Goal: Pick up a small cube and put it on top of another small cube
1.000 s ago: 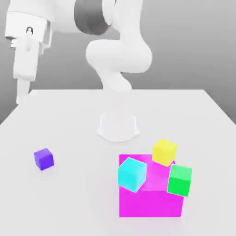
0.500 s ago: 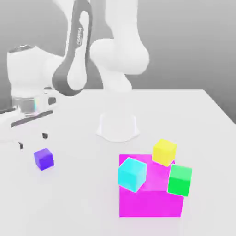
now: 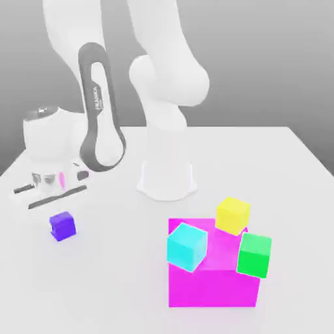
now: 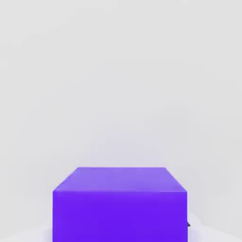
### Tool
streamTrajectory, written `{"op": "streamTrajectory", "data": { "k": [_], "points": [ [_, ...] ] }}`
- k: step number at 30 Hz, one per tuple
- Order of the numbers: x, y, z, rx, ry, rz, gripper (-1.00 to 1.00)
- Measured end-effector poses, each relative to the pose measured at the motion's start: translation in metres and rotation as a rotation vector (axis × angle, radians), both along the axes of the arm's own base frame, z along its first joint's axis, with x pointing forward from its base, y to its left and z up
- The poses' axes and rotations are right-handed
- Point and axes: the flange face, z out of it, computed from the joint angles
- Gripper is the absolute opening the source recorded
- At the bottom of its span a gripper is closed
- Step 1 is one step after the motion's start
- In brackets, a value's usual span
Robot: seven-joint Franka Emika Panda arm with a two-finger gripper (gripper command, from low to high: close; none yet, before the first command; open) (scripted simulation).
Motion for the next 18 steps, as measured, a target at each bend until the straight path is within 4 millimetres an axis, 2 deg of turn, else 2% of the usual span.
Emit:
{"op": "streamTrajectory", "data": {
  "k": [8, 11, 13, 16, 18],
  "points": [
    [0.001, 0.000, 0.060, 0.001, -0.002, -0.003, -1.00],
    [0.047, 0.036, 0.086, 0.007, -0.014, 0.083, -1.00],
    [0.076, 0.068, 0.105, 0.012, -0.023, 0.143, -1.00],
    [0.112, 0.127, 0.133, 0.019, -0.030, 0.241, -1.00],
    [0.128, 0.172, 0.151, 0.022, -0.031, 0.309, -1.00]
  ]
}}
